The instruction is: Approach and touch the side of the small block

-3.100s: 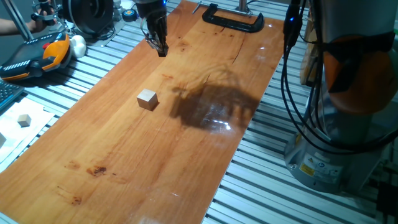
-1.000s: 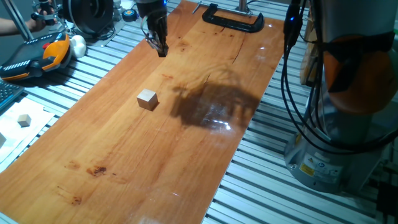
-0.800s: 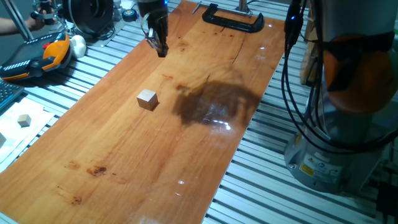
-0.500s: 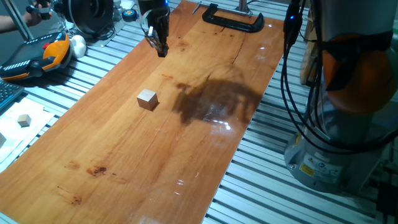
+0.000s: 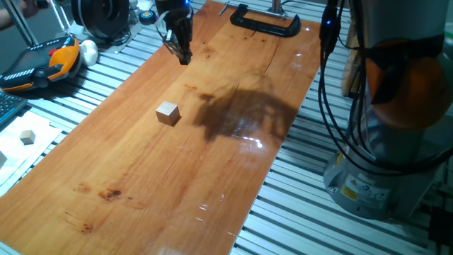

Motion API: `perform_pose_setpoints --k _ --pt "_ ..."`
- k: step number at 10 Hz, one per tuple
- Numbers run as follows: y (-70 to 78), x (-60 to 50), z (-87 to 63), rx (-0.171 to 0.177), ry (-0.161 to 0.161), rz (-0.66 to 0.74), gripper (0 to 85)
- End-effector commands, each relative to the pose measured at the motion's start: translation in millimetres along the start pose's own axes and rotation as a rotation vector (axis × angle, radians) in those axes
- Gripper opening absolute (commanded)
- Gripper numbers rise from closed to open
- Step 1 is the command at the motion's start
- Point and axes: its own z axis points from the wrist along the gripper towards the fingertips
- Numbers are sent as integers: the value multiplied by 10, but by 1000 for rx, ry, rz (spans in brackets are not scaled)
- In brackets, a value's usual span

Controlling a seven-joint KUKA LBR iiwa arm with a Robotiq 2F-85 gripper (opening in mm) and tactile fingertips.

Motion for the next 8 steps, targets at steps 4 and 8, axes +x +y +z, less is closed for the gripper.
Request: perform_pose_setpoints --k 4,8 --pt "0 0 -1 82 -24 64 7" --pt "-111 -257 218 74 -46 45 7"
